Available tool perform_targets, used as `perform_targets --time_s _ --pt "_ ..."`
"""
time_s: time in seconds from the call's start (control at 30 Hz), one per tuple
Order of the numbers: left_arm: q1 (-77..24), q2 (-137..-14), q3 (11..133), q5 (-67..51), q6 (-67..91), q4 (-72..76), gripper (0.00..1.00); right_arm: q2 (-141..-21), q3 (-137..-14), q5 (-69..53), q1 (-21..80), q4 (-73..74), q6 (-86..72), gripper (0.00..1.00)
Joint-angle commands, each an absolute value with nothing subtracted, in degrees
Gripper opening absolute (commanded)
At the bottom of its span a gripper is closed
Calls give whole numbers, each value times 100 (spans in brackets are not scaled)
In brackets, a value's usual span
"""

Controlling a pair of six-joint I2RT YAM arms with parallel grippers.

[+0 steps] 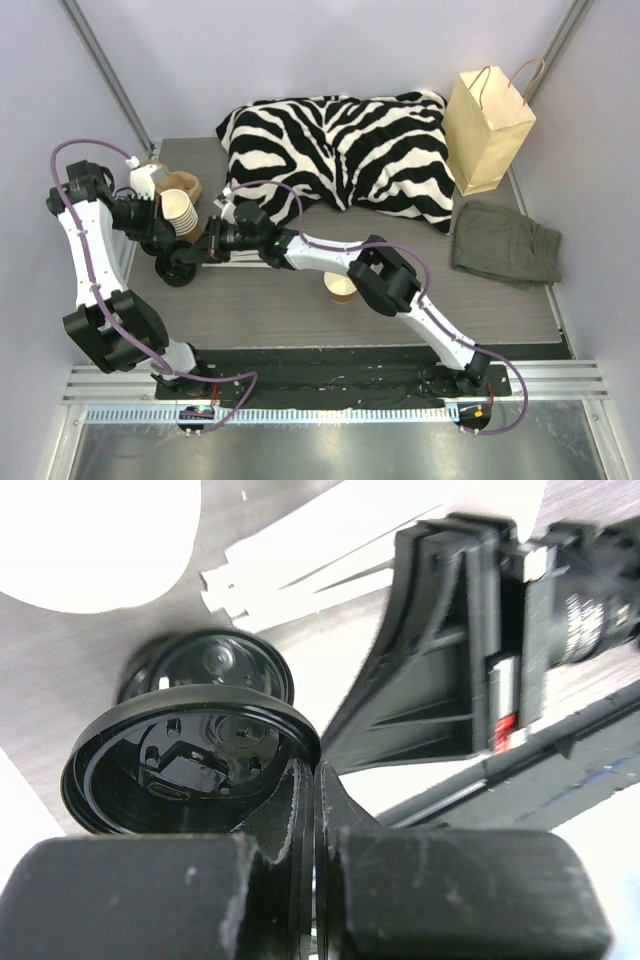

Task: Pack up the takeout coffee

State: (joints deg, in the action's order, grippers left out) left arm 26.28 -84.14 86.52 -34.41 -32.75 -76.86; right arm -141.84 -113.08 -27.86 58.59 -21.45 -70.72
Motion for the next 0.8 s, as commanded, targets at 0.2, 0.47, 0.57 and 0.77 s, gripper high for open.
perform_targets --time_s 0.2,0.47,0.57,0.77 --pt "1515 -7297 8710 -3736 -4149 -8843 0 -11753 -9678 -3532 4809 -1416 -5785 46" --pt "-1289 -5890 7498 -2129 -3700 -7000 0 -9714 -8350 -4174 3517 464 -3799 86" --pt "-2423 -5546 7129 -1399 -3595 -6252 0 -9213 -8131 -4306 3419 940 -3254 87" --pt "-3453 -5545 6987 -1231 -3455 -5057 0 -8676 -7384 -4991 3419 398 -3725 89"
